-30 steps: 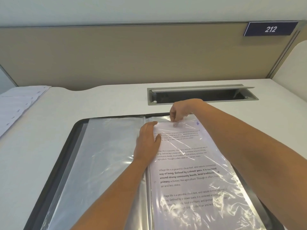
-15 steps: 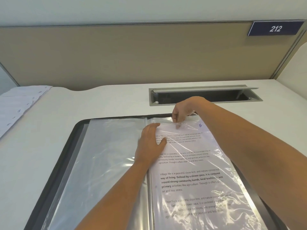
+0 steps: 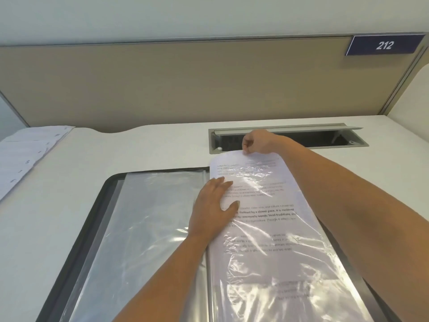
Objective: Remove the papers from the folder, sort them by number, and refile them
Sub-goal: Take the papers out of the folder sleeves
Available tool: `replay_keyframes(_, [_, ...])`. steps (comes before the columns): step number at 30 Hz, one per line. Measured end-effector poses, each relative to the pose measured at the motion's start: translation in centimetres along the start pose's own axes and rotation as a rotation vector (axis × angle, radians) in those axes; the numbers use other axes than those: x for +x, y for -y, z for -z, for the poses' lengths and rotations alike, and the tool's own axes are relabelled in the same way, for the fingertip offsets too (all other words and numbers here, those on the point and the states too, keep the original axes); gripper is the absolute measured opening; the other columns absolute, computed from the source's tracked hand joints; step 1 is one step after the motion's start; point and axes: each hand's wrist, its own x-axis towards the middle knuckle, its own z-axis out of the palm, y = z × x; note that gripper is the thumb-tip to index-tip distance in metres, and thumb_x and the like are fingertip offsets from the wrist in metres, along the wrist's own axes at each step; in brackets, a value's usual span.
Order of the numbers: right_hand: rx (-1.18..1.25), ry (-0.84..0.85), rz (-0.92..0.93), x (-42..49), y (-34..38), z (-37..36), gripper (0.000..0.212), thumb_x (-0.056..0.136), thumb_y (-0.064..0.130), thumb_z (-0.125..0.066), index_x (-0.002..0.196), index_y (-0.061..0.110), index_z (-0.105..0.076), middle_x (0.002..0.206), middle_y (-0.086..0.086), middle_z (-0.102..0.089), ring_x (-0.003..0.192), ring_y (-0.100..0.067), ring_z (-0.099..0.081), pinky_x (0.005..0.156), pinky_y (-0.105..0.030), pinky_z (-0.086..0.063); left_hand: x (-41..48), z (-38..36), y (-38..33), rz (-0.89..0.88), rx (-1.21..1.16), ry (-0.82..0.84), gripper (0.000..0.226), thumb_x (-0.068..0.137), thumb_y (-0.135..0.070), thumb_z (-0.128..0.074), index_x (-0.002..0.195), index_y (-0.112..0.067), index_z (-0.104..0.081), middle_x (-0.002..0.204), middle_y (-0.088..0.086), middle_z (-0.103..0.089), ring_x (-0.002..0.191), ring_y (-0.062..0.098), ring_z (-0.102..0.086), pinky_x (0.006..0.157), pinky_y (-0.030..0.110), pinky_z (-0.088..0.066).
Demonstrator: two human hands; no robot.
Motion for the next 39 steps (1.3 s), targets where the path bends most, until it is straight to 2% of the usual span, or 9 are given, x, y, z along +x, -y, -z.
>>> replay_keyframes(5, [0.094,-0.313,-0.014,0.4,-1.0,0.4,0.006,0.084,0.013,-0.066,0.081,0.015,-0.061,0.076,0.004,-0.058,0.081,-0.017,-0.053,0.071,-0.025,-0.04,0.2,-0.1,0.1,0.003,0.072,0.053,0.079,0.069,-0.067,-0.034,0.135,-0.027,-0.049,0.15,-0.008,-0.033,0.142,0.01,-0.018,0.114,0.023,-0.011])
replay_keyframes(9, [0.097,-0.573,-0.234,-0.9,-2.8,1.1,0.005,0.087,0.022,-0.06,0.085,0.018,-0.057,0.092,-0.003,-0.062,0.085,-0.024,-0.059,0.069,-0.028,-0.042,0.2,-0.1,0.1,0.013,0.128,0.088,0.08,0.069,-0.069,-0.031,0.136,-0.028,-0.048,0.151,-0.009,-0.032,0.143,0.011,-0.016,0.114,0.025,-0.011])
replay_keyframes(13, [0.265,-0.335,-0.476,-2.4,-5.0,0.8,0.043,0.083,0.045,-0.067,0.097,0.005,-0.059,0.101,-0.01,-0.065,0.093,-0.026,-0.061,0.08,-0.035,-0.048,0.2,0.0,-0.2,0.017,0.146,0.108,0.072,0.074,-0.061,-0.036,0.137,-0.028,-0.047,0.15,-0.01,-0.033,0.143,0.011,-0.017,0.114,0.024,-0.01])
replay_keyframes(16, [0.327,-0.16,-0.559,-3.4,-5.4,-0.1,0.053,0.079,0.049,-0.069,0.102,0.003,-0.055,0.096,-0.006,-0.064,0.078,-0.021,-0.056,0.07,-0.028,-0.045,0.1,0.0,-0.3,0.022,0.151,0.113,0.069,0.075,-0.057,-0.037,0.137,-0.028,-0.047,0.15,-0.01,-0.033,0.143,0.01,-0.016,0.114,0.023,-0.009])
replay_keyframes(20, [0.274,-0.158,-0.665,-3.7,-5.2,-0.5,0.046,0.079,0.037,-0.073,0.096,0.001,-0.051,0.079,-0.01,-0.055,0.059,-0.018,-0.045,0.066,-0.029,-0.039,0.2,0.0,-0.1,0.023,0.154,0.114,0.063,0.081,-0.056,-0.043,0.137,-0.028,-0.047,0.15,-0.01,-0.033,0.142,0.01,-0.017,0.114,0.025,-0.011])
replay_keyframes(25, [0.352,-0.225,-0.636,-3.3,-5.5,-1.2,0.05,0.078,0.024,-0.075,0.118,0.0,-0.056,0.101,-0.012,-0.06,0.085,-0.024,-0.054,0.077,-0.031,-0.044,0.1,0.0,0.0,0.02,0.144,0.104,0.06,0.083,-0.055,-0.045,0.137,-0.028,-0.047,0.15,-0.011,-0.033,0.142,0.01,-0.017,0.115,0.026,-0.011])
replay_keyframes(28, [0.536,-0.358,-0.517,-3.1,-5.5,-1.2,0.034,0.081,0.018,-0.073,0.111,0.005,-0.062,0.115,-0.012,-0.062,0.092,-0.026,-0.058,0.086,-0.034,-0.05,0.1,0.0,0.0,0.019,0.132,0.108,0.064,0.079,-0.055,-0.042,0.137,-0.028,-0.047,0.15,-0.011,-0.033,0.142,0.01,-0.018,0.116,0.027,-0.011])
replay_keyframes(32, [0.84,-0.602,-0.424,-3.2,-5.5,-1.1,0.01,0.082,0.012,-0.071,0.084,0.01,-0.06,0.099,-0.01,-0.063,0.075,-0.019,-0.056,0.061,-0.024,-0.042,0.1,0.0,0.0,0.001,0.127,0.091,0.065,0.077,-0.056,-0.04,0.135,-0.028,-0.049,0.149,-0.011,-0.034,0.142,0.008,-0.018,0.114,0.023,-0.009])
replay_keyframes(39, [0.707,-0.226,-0.539,-4.1,-5.7,-1.5,0.047,0.082,0.016,-0.071,0.124,0.0,-0.055,0.122,-0.013,-0.06,0.108,-0.031,-0.059,0.085,-0.034,-0.041,0.2,0.1,-0.3,0.011,0.146,0.094,0.066,0.075,-0.056,-0.039,0.134,-0.028,-0.05,0.149,-0.011,-0.035,0.142,0.009,-0.019,0.114,0.023,-0.01])
